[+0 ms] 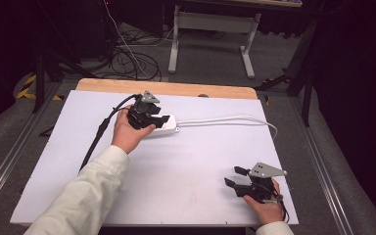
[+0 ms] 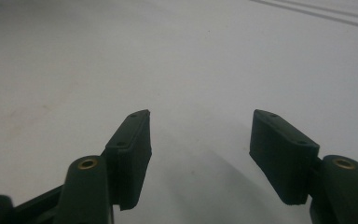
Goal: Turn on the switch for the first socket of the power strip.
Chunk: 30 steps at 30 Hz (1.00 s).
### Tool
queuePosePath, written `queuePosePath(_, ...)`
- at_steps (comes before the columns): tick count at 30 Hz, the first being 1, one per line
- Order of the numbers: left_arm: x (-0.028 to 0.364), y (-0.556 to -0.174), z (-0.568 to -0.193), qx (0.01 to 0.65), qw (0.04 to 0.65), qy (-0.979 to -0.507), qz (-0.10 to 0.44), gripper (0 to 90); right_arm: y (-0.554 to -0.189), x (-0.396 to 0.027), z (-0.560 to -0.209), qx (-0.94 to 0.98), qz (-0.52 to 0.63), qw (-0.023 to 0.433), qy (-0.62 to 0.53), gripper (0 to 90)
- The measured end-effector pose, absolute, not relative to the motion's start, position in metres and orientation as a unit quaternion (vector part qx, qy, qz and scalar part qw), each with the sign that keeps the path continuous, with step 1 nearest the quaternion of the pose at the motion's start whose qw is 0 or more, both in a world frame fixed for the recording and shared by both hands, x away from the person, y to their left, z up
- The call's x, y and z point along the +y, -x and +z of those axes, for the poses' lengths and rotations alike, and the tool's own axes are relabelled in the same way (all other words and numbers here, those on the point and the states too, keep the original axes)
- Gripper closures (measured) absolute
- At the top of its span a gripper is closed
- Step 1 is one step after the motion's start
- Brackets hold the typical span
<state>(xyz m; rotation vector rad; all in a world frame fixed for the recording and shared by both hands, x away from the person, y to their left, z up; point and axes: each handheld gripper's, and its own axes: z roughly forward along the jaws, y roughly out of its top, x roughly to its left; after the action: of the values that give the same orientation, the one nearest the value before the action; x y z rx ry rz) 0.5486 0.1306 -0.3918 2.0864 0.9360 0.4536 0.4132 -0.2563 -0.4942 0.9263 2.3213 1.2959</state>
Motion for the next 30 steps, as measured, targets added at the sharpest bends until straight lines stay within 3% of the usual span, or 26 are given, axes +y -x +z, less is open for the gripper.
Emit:
queuePosePath(3,0.133,-0.557,-0.399,0.377,0.404,-0.817,0.168,66.0,-0.413,-0.257,-0.494,0.813,0.456,0.161,-0.325,39.6)
queuePosePath(13,0.131,-0.569,-0.420,0.372,0.405,-0.821,0.153,78.3,-0.413,-0.259,-0.494,0.807,0.466,0.156,-0.328,39.6)
queuePosePath(18,0.130,-0.570,-0.426,0.383,0.407,-0.816,0.146,90.0,-0.413,-0.260,-0.494,0.807,0.467,0.154,-0.327,39.6)
queuePosePath(30,0.126,-0.572,-0.443,0.401,0.400,-0.809,0.159,90.0,-0.413,-0.260,-0.494,0.807,0.469,0.152,-0.326,39.7)
